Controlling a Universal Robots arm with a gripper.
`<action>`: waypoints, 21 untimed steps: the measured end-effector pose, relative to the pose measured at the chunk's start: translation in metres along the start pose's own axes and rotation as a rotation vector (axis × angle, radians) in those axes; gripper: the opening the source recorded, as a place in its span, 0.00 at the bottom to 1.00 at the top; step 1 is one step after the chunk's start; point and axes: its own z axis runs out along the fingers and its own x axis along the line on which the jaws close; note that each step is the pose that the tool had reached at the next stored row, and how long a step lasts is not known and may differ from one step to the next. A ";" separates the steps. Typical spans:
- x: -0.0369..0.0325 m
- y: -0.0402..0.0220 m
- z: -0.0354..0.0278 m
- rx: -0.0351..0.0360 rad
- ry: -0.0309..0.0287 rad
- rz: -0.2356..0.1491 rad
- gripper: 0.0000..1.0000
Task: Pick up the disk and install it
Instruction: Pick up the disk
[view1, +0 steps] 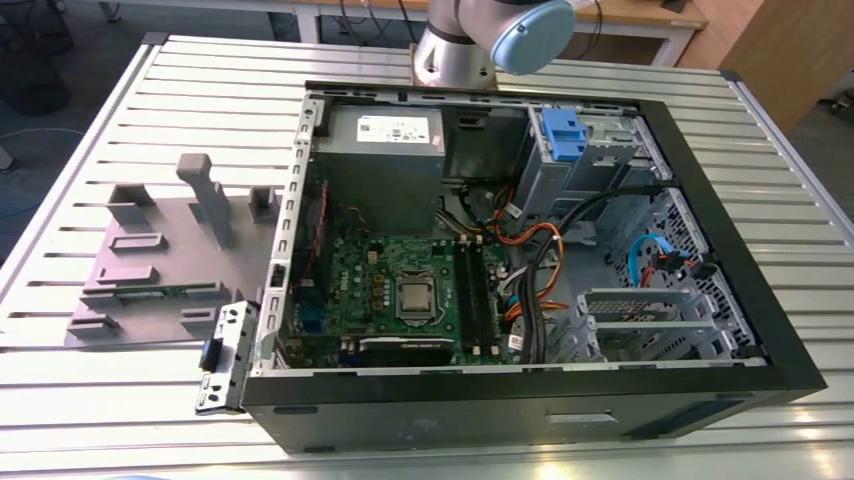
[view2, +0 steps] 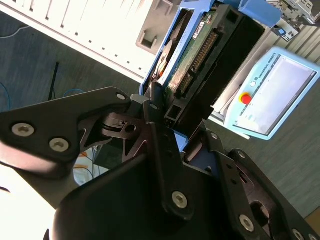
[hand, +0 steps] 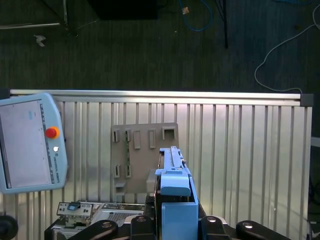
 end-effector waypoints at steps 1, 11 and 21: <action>0.0000 0.0000 -0.0006 0.0000 0.0000 0.000 0.36; 0.0002 -0.0002 -0.0059 -0.0001 0.0001 0.000 0.36; 0.0004 -0.0004 -0.0116 -0.0001 0.0000 0.000 0.36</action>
